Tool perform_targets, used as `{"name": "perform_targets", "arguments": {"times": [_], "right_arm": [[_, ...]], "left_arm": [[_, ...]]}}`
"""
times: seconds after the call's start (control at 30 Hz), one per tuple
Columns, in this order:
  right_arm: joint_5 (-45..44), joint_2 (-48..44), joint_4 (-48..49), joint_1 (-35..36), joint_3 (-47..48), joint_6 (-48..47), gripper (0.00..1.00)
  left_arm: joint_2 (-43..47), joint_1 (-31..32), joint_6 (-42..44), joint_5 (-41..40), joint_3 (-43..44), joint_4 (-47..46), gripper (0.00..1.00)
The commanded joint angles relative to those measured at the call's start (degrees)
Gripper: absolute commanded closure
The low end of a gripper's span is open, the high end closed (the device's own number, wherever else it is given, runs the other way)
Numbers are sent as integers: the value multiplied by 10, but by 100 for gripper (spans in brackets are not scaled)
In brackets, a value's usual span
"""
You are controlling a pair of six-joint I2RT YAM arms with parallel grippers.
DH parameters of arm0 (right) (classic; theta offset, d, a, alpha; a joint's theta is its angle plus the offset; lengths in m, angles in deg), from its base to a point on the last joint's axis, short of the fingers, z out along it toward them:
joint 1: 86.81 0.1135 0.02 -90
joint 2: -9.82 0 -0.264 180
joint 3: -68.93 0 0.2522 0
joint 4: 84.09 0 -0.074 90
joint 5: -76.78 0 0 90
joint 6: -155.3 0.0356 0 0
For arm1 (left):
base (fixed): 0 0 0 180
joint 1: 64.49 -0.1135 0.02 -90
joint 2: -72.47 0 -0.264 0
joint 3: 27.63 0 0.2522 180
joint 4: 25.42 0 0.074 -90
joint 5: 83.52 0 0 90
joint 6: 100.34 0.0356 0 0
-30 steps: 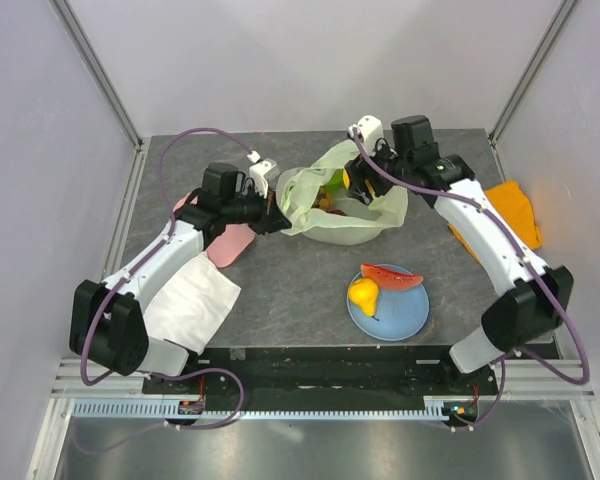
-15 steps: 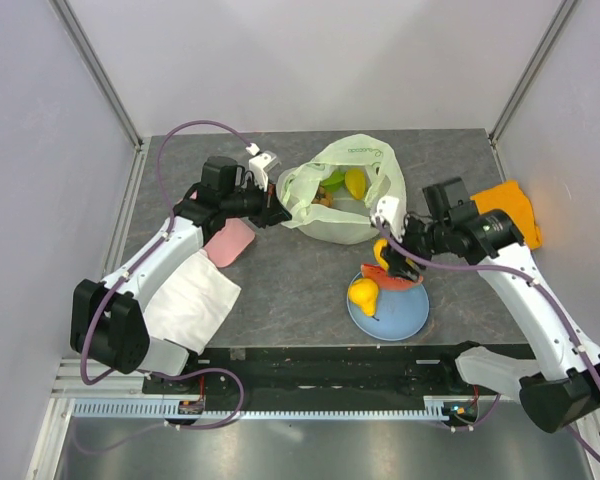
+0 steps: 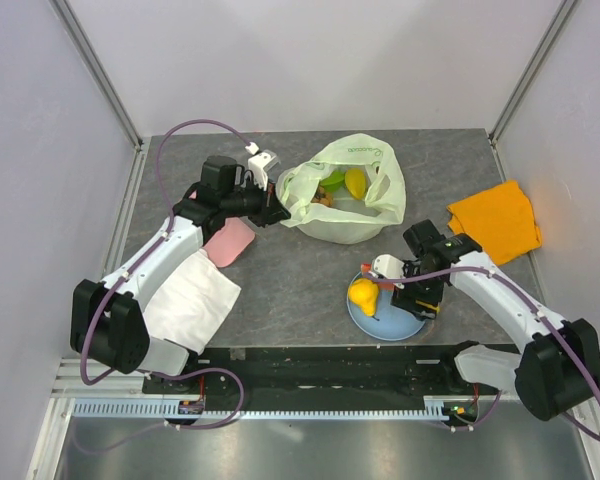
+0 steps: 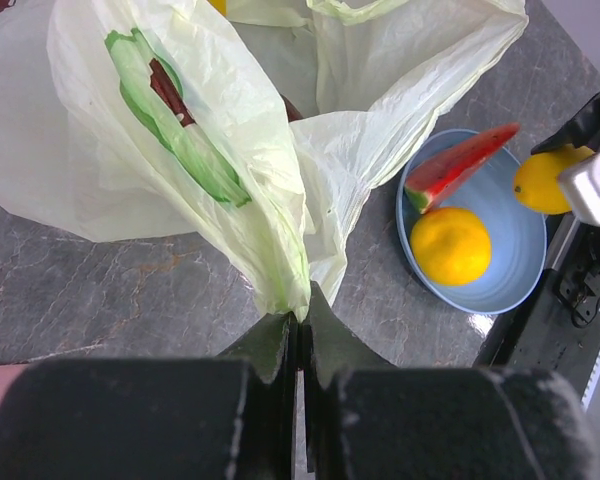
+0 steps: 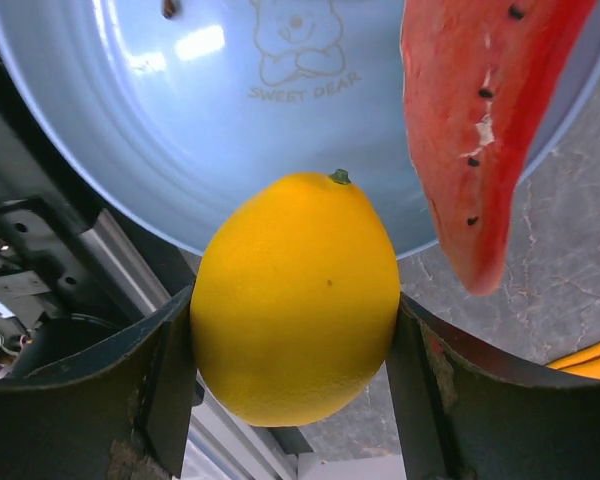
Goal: Take the fake fruits out of the plastic bag
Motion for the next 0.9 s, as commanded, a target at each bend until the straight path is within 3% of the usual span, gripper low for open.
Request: {"name": "perform_targets", "arguments": {"times": [0.0, 0.17, 0.37, 0.43, 0.53, 0.7, 0.77, 0.87], "right_arm": [[-51, 16, 52, -2, -17, -11, 53], [-59, 64, 84, -2, -15, 21, 45], [-62, 69, 86, -1, -7, 32, 20], [-76, 67, 71, -2, -5, 32, 2], [-90, 43, 16, -3, 15, 30, 2], [-92, -17, -132, -8, 181, -4, 2], [-92, -22, -122, -10, 259, -3, 2], [-68, -8, -32, -12, 321, 45, 2]], "left_arm": [[16, -6, 20, -5, 6, -5, 99], [16, -8, 19, -3, 3, -4, 98], [13, -8, 19, 0, 2, -6, 98], [12, -8, 20, 2, 2, -9, 98], [11, -8, 16, 8, -1, -10, 98], [12, -7, 13, 19, -8, -11, 98], [13, -8, 12, 22, -12, -14, 98], [19, -8, 10, 28, -21, -15, 98]]}}
